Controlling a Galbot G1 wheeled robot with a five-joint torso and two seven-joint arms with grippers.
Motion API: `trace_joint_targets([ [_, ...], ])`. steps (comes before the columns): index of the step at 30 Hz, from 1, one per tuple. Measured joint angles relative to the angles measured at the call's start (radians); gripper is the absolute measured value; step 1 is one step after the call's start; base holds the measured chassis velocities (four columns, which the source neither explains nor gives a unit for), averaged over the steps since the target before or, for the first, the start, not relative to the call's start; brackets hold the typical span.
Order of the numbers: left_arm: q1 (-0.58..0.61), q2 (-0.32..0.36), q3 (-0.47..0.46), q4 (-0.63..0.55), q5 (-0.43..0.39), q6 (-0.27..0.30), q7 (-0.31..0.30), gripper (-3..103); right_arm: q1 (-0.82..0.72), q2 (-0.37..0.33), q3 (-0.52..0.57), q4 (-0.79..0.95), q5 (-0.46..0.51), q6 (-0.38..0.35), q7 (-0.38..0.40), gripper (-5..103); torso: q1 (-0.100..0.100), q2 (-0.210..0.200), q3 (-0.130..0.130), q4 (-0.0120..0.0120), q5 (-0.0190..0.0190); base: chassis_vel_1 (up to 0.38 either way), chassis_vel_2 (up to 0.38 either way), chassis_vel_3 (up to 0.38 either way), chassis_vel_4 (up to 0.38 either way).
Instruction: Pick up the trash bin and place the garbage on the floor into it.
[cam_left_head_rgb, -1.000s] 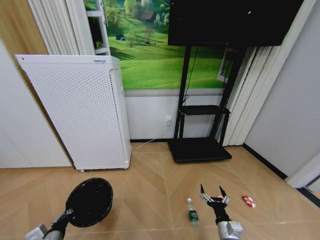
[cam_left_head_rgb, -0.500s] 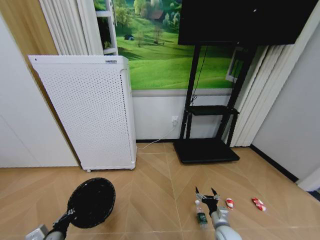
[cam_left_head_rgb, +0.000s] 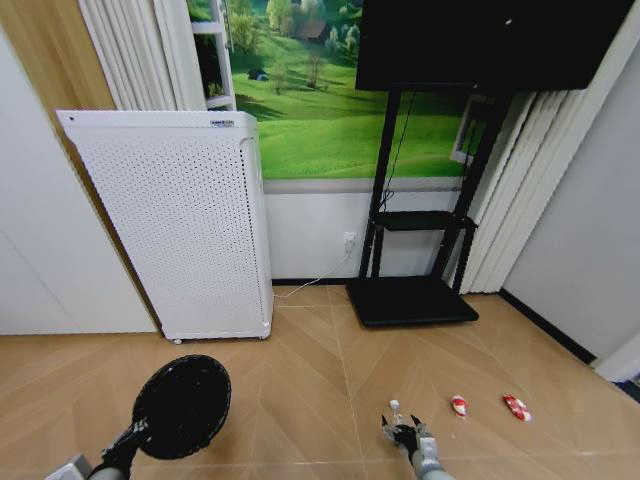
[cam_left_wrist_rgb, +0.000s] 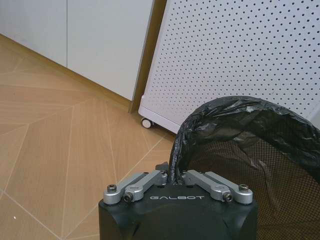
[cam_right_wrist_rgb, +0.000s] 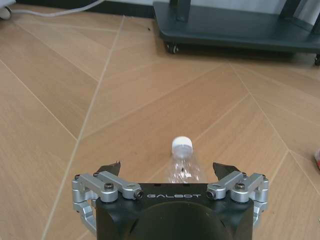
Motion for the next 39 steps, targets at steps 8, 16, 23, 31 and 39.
trace_joint_targets([
  [8,-0.011,0.004,0.004,-0.003,-0.006,-0.008,0.0,3,0.022,0.005,0.007,-0.061,-0.008,-0.048,0.028,100,0.0,0.0,0.0,-0.0001,0.0001,0.0,0.0,0.0,0.0],
  [16,-0.034,0.002,0.013,0.015,-0.008,-0.009,-0.004,3,0.018,0.005,0.006,-0.088,-0.001,-0.08,0.02,95,0.0,0.0,0.0,-0.0002,-0.0002,0.0,0.0,0.0,0.0],
  [23,-0.031,-0.002,0.019,0.018,-0.003,-0.013,-0.003,3,0.023,0.012,-0.013,-0.084,0.011,-0.081,0.049,73,0.0,0.0,0.0,0.0,0.0,0.0,0.0,0.0,0.0],
  [31,-0.033,0.018,0.012,0.03,-0.003,-0.021,0.011,3,0.016,0.02,0.001,-0.075,0.022,-0.09,0.066,41,0.0,0.0,0.0,-0.0001,-0.0001,0.0,0.0,0.0,0.0],
  [39,-0.06,0.015,0.013,0.042,-0.022,-0.039,0.01,3,-0.024,0.002,0.049,-0.009,0.043,-0.095,0.06,20,0.0,0.0,0.0,0.0,0.0,0.0,0.0,0.0,0.0],
])
